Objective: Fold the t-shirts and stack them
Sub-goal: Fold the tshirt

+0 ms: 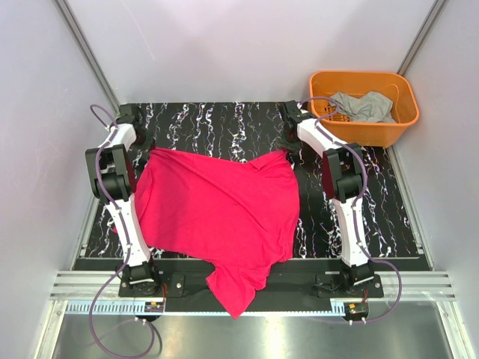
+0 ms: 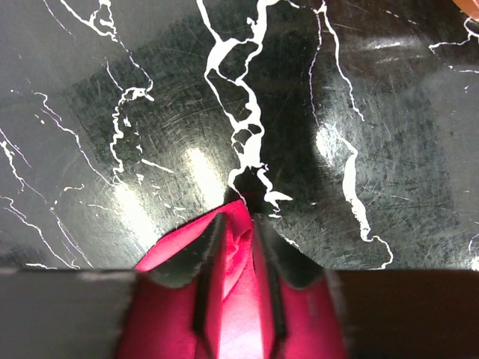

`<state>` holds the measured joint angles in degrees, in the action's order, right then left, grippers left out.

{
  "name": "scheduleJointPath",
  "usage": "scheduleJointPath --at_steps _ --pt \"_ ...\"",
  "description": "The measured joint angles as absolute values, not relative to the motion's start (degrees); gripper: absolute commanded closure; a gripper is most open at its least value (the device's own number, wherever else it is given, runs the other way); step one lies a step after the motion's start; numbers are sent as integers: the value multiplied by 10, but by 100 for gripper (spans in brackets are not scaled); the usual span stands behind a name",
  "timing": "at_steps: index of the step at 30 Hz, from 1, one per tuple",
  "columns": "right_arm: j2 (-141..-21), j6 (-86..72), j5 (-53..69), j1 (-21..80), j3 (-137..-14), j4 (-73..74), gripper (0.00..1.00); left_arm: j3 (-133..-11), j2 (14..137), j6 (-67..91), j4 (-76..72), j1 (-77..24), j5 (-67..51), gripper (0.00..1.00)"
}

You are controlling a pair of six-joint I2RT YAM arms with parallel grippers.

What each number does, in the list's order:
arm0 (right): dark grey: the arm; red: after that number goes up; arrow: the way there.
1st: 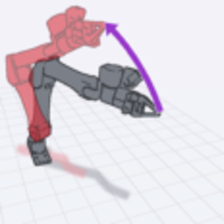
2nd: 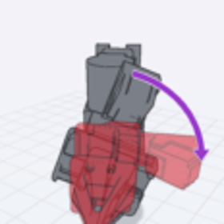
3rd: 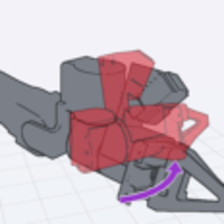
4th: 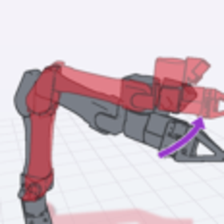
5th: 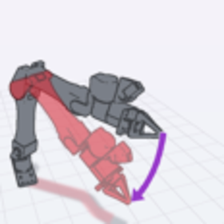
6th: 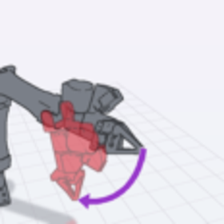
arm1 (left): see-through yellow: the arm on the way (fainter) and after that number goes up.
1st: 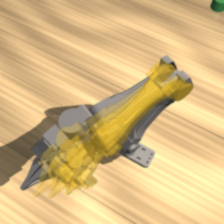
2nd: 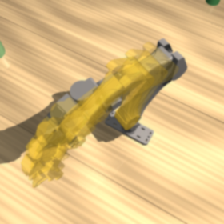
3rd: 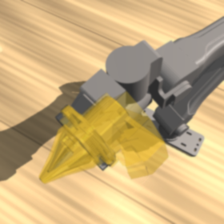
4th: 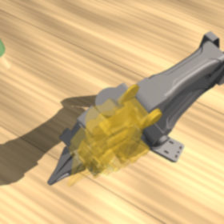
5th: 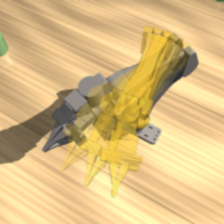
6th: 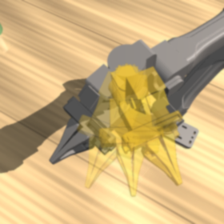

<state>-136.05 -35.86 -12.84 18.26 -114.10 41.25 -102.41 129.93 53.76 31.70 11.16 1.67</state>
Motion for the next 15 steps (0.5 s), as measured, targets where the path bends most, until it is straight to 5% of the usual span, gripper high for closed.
scheduleJointPath --at_steps 2,6,15 --pt "-1360 -359 -129 182 -1141 413 79 -1024 1299 538 317 112 17 100" --pt "-1360 -354 -131 182 -1144 415 100 -1024 1299 538 317 112 16 100" --pt "-1360 -316 -169 181 -1202 428 100 -1036 1304 535 320 107 -1 100"
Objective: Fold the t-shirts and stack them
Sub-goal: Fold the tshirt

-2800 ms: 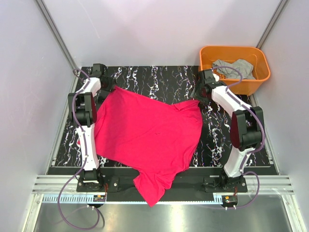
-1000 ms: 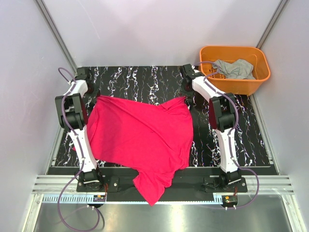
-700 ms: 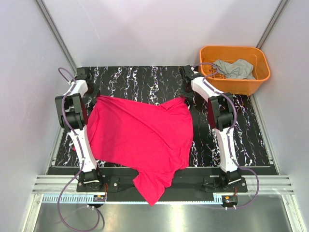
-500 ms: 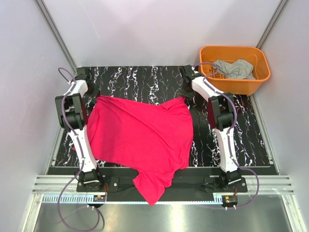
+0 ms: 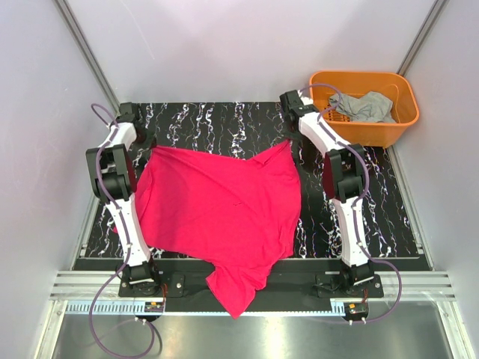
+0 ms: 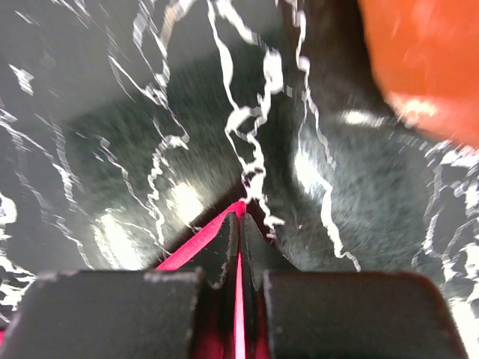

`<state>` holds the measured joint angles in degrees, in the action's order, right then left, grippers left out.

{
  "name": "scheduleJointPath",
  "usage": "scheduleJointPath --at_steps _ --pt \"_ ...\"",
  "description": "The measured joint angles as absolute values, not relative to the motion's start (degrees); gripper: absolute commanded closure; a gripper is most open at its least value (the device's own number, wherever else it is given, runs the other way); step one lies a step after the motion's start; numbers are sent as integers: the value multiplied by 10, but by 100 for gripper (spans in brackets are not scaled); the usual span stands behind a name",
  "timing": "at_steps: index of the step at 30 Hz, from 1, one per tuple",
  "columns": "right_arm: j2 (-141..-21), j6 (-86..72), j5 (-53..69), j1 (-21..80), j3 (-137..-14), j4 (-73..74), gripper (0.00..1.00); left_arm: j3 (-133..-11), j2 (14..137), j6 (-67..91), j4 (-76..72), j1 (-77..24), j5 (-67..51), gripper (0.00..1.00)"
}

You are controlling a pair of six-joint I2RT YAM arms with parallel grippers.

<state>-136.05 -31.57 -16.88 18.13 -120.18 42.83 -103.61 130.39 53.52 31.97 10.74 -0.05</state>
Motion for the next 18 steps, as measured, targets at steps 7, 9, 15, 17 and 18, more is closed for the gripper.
scheduleJointPath --at_steps 7,9,15,17,18 --pt "-1360 -255 -186 176 -1270 432 100 -1077 1319 526 319 96 -24 100" --pt "-1358 -242 -190 176 -1274 432 100 -1089 1327 521 319 92 -34 100" --pt "-1334 -223 -188 176 -1246 442 100 -1103 1335 497 319 87 -57 100" --pt "-1311 -223 -179 176 -1217 447 100 -1102 1335 491 318 87 -61 100" --pt "-1297 -223 -173 176 -1201 448 100 -1102 1335 488 319 87 -62 100"
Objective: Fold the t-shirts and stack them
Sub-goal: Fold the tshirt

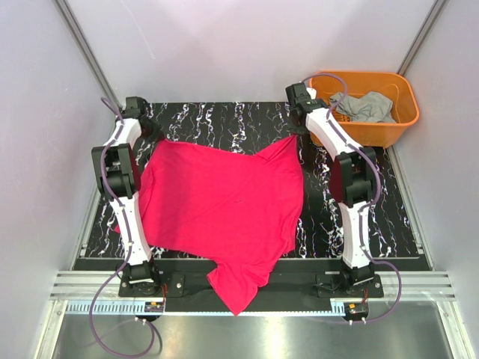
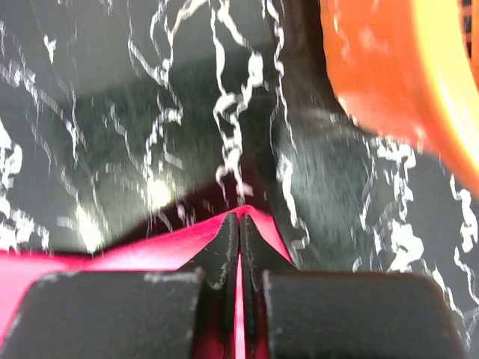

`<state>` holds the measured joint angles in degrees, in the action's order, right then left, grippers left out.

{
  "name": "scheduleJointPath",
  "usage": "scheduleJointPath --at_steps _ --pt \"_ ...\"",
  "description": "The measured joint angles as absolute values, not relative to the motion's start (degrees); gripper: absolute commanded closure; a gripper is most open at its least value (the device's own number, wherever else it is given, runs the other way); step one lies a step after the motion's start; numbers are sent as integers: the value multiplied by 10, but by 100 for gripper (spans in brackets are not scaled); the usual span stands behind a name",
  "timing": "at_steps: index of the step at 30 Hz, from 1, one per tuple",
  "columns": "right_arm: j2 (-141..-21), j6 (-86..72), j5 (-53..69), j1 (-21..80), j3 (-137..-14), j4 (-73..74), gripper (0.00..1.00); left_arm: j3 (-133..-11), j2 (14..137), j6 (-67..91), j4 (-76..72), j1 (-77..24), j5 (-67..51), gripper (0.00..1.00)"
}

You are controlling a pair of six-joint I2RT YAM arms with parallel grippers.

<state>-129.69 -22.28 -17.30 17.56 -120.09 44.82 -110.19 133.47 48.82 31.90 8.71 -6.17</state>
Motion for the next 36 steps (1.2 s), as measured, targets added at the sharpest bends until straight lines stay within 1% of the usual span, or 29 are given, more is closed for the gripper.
scheduleJointPath --at_steps 10,19,24,31,36 --pt "-1127 -260 -73 175 -1009 453 100 -1054 1301 446 335 87 -63 100" --pt "-1026 -310 34 176 -859 450 100 -1006 1224 393 366 101 -68 100" --pt "-955 -335 78 176 -772 447 100 -985 1211 360 387 119 -71 100" --pt "-879 -354 125 182 -705 440 100 -959 1211 327 426 136 -75 100" --pt "-860 -364 149 199 -670 428 100 -959 1210 312 438 142 -76 100"
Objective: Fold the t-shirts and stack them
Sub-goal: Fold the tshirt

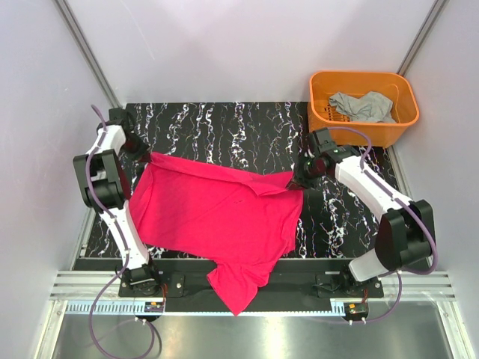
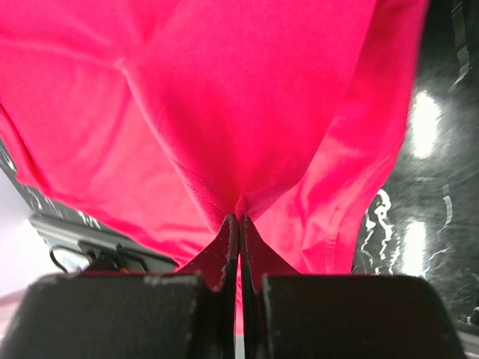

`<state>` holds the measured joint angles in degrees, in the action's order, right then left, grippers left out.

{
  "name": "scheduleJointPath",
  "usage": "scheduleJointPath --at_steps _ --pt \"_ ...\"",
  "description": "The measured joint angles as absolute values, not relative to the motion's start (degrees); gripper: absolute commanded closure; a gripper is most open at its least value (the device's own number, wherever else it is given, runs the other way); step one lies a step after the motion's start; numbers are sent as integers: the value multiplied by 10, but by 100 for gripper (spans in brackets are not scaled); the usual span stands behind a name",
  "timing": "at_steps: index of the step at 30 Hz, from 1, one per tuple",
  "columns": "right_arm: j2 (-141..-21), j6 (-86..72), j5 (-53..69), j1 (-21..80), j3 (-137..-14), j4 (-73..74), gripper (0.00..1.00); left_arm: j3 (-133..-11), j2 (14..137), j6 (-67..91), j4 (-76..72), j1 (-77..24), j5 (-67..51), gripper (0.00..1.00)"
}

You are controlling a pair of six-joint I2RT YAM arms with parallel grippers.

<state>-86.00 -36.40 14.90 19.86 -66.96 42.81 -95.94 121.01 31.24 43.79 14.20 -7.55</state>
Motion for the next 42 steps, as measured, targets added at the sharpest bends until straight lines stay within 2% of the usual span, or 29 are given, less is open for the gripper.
scheduleJointPath --at_steps 23,34,42 --pt "-830 -396 186 215 -573 400 100 -904 1177 293 454 147 -76 100" --pt "-751 -394 198 224 -553 401 100 -896 1119 283 458 149 -47 100" --pt "-749 -386 210 224 -517 403 100 -876 1115 279 464 154 -34 100"
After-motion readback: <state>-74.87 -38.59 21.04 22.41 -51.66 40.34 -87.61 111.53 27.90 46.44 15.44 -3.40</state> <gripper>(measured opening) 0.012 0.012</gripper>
